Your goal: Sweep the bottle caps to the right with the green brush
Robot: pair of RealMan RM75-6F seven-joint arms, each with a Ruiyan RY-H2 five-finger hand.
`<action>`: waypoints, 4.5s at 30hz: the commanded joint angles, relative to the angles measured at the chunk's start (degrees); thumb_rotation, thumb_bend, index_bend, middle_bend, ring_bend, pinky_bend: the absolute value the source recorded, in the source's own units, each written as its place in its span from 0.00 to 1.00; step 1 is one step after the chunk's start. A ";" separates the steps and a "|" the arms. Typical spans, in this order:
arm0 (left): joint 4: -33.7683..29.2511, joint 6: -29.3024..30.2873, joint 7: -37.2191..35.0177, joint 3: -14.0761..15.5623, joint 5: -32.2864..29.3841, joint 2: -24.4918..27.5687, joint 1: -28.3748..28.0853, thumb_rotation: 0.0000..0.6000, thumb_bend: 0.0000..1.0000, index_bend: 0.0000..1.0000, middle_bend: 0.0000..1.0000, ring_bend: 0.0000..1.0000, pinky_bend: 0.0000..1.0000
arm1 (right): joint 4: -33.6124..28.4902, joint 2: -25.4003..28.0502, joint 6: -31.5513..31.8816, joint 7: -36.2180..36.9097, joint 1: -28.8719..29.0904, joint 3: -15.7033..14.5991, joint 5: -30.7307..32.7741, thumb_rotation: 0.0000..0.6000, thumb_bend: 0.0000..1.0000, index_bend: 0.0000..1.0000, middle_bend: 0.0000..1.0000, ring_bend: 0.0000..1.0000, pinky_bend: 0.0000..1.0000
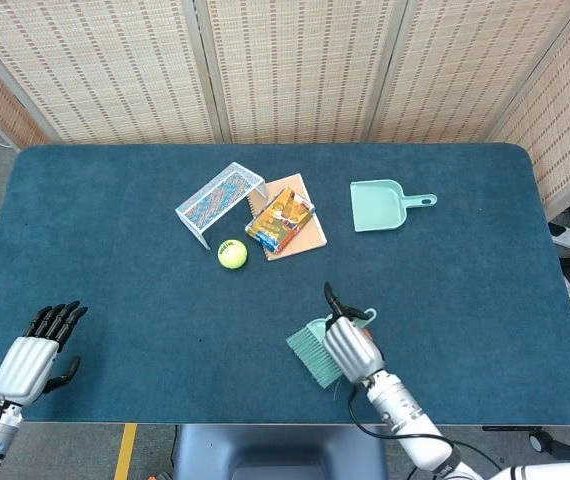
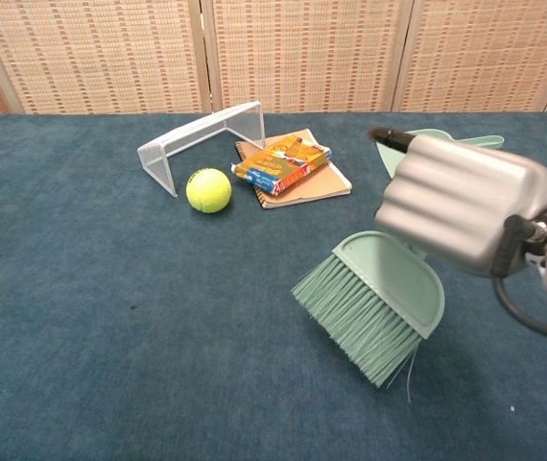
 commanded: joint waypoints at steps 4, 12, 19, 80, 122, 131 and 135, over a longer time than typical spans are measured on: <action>0.29 -0.09 -0.42 -0.15 -0.24 0.04 -0.05 1.00 0.46 0.00 0.00 0.00 0.07 | 1.82 -5.10 3.79 -7.10 3.90 -0.84 5.14 1.00 0.68 0.91 0.86 0.57 0.00; 0.20 -0.58 -0.03 -0.16 -0.63 0.02 -0.14 1.00 0.46 0.00 0.00 0.00 0.07 | 4.67 -7.41 7.44 -11.09 7.10 -1.59 10.20 1.00 0.68 0.91 0.86 0.57 0.00; 0.49 -0.76 0.14 -0.37 -1.03 -0.20 -0.23 1.00 0.46 0.00 0.00 0.00 0.07 | 7.00 -8.62 10.14 -12.46 9.01 -3.11 13.57 1.00 0.68 0.91 0.86 0.58 0.00; 1.03 -2.20 4.02 -0.28 -2.08 -2.05 -0.61 1.00 0.46 0.00 0.00 0.00 0.07 | 27.19 5.33 16.59 7.27 8.31 -10.77 10.07 1.00 0.68 0.91 0.86 0.59 0.00; 0.76 -1.29 1.89 -0.16 -1.38 -1.06 -0.44 1.00 0.46 0.00 0.00 0.00 0.07 | 19.90 -10.72 13.71 6.51 11.73 -5.10 4.75 1.00 0.68 0.91 0.87 0.61 0.00; 0.79 -1.47 2.38 -0.08 -1.38 -1.31 -0.46 1.00 0.46 0.00 0.00 0.00 0.07 | 23.30 -9.08 14.16 0.67 11.31 -7.10 5.37 1.00 0.68 0.91 0.87 0.61 0.00; 0.55 -1.63 2.76 0.00 -1.28 -1.39 -0.54 1.00 0.46 0.00 0.00 0.00 0.07 | 24.68 -8.40 14.13 -1.03 10.83 -8.00 5.87 1.00 0.68 0.91 0.87 0.61 0.00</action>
